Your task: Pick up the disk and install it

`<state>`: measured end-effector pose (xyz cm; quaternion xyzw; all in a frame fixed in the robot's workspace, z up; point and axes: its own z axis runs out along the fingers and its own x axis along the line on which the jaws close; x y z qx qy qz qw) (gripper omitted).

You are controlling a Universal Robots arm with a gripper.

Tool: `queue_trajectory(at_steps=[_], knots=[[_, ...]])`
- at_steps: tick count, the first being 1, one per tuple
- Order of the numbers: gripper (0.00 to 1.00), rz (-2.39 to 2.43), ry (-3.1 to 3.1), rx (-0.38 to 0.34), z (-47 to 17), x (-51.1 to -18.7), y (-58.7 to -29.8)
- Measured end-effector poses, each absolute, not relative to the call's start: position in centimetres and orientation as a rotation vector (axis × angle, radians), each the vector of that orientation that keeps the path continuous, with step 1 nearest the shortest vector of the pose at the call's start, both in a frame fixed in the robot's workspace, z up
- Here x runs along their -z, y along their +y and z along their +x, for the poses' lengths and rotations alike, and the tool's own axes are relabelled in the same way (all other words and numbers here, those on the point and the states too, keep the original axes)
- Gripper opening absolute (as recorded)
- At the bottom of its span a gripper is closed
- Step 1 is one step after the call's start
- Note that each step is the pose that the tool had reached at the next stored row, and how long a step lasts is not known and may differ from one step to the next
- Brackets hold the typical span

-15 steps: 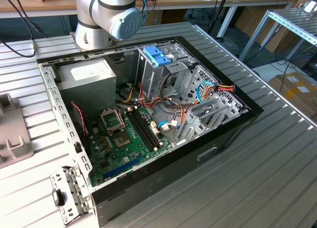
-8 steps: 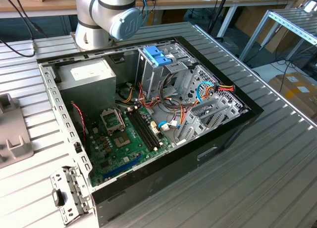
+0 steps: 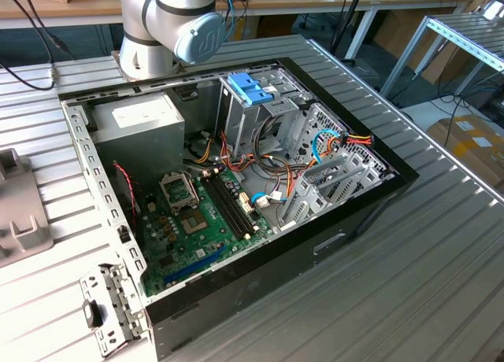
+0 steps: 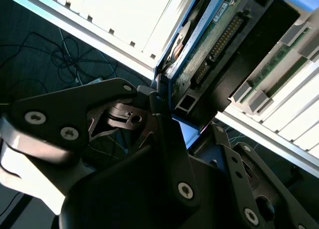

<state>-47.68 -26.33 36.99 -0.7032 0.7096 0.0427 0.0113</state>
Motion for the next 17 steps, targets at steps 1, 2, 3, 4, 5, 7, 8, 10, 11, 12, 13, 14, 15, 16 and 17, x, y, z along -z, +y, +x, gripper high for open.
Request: queue_trajectory(at_steps=[1,2,3,4,5,7,8,10,11,12,13,14,15,16,17], knots=[[0.37,-2.193,2.213,-0.133,-47.67,-37.06,-26.33],[0.37,-2.193,2.213,-0.133,-47.67,-37.1,-26.33],[0.37,-2.193,2.213,-0.133,-47.67,-37.14,-26.33],[0.37,-2.193,2.213,-0.134,-47.67,-37.18,-26.33],[0.37,-2.193,2.213,-0.134,-47.67,-37.24,-26.32],[0.37,-2.193,2.213,-0.134,-47.68,-37.31,-26.32],[0.37,-2.193,2.213,-0.135,-47.67,-37.38,-26.33],[0.37,-2.193,2.213,-0.135,-47.67,-37.45,-26.33],[0.37,-2.192,2.212,-0.135,-47.68,-37.52,-26.33],[0.37,-2.192,2.212,-0.135,-47.67,-37.55,-26.33],[0.37,-2.192,2.212,-0.136,-47.67,-37.58,-26.33],[0.37,-2.192,2.212,-0.136,-47.67,-37.63,-26.33],[0.37,-2.192,2.212,-0.136,-47.67,-37.66,-26.33],[0.37,-2.192,2.212,-0.137,-47.67,-37.73,-26.33],[0.37,-2.192,2.211,-0.137,-47.67,-37.78,-26.32]])
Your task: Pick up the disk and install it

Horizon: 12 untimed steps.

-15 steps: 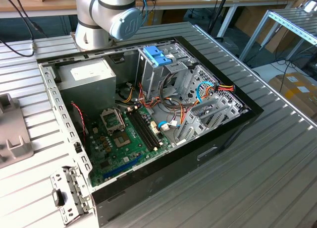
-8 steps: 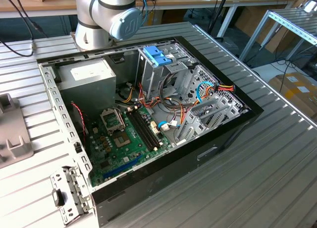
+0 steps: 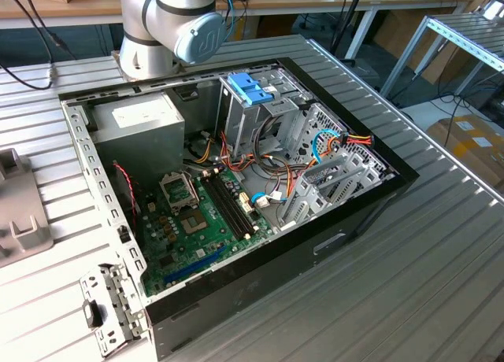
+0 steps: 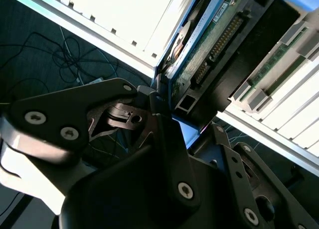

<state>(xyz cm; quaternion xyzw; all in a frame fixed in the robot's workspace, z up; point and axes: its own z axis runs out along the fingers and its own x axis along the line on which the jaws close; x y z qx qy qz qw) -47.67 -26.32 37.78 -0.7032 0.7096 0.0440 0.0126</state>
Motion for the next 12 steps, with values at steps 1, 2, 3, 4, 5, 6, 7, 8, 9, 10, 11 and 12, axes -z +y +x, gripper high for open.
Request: queue_trajectory(at_steps=[1,2,3,4,5,6,7,8,9,10,11,12], knots=[[0.37,-2.191,2.211,-0.137,-47.67,-37.82,-26.33],[0.37,-2.191,2.211,-0.138,-47.67,-37.86,-26.33],[0.37,-2.191,2.211,-0.138,-47.67,-37.89,-26.33],[0.37,-2.191,2.211,-0.138,-47.67,-37.97,-26.33],[0.37,-2.191,2.211,-0.139,-47.67,-38.01,-26.33],[0.37,-2.191,2.211,-0.139,-47.67,-38.05,-26.33],[0.37,-2.191,2.21,-0.139,-47.67,-38.09,-26.33],[0.37,-2.19,2.21,-0.139,-47.67,-38.14,-26.32],[0.37,-2.19,2.21,-0.14,-47.67,-38.19,-26.33],[0.37,-2.19,2.21,-0.141,-47.67,-38.27,-26.33],[0.37,-2.19,2.209,-0.141,-47.67,-38.32,-26.33],[0.37,-2.19,2.209,-0.141,-47.67,-38.36,-26.32]])
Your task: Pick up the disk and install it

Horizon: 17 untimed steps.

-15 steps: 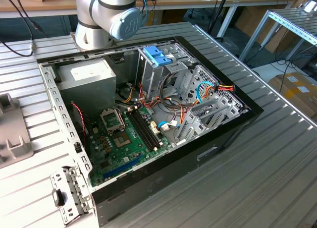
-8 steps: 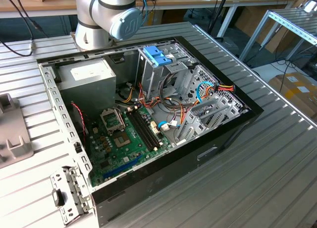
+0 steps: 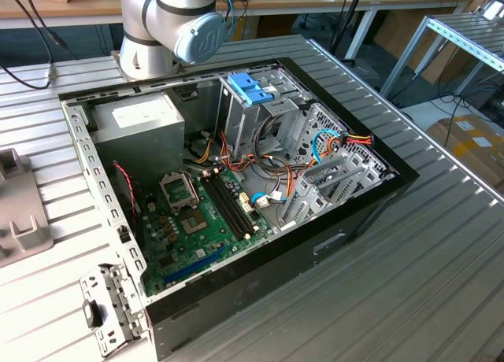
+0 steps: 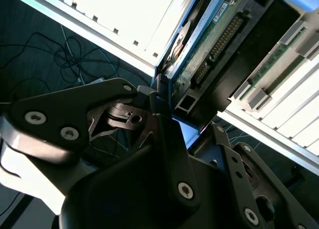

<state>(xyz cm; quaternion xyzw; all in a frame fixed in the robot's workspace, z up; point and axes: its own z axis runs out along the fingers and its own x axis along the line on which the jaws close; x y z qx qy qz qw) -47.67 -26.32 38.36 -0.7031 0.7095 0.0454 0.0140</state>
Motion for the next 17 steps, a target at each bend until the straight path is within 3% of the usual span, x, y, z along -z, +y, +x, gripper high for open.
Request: queue_trajectory(at_steps=[17], knots=[[0.37,-2.187,2.207,-0.146,-47.67,-39.25,-26.33]])
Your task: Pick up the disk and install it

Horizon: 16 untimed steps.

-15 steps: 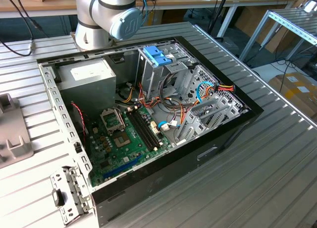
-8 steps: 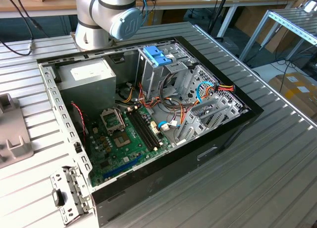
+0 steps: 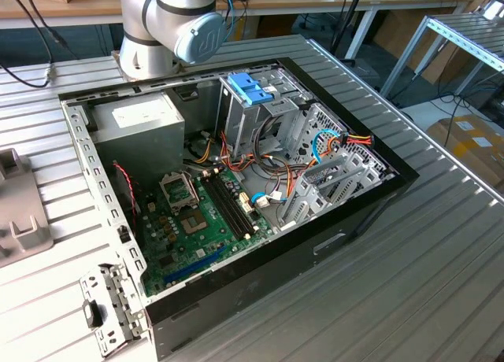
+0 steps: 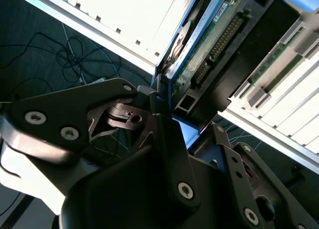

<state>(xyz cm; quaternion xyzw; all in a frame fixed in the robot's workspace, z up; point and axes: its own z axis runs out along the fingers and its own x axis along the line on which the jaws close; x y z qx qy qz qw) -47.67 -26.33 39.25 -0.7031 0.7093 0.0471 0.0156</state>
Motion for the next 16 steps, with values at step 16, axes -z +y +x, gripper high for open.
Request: queue_trajectory(at_steps=[16], knots=[[0.37,-2.184,2.203,-0.153,-47.67,-40.09,-26.33]])
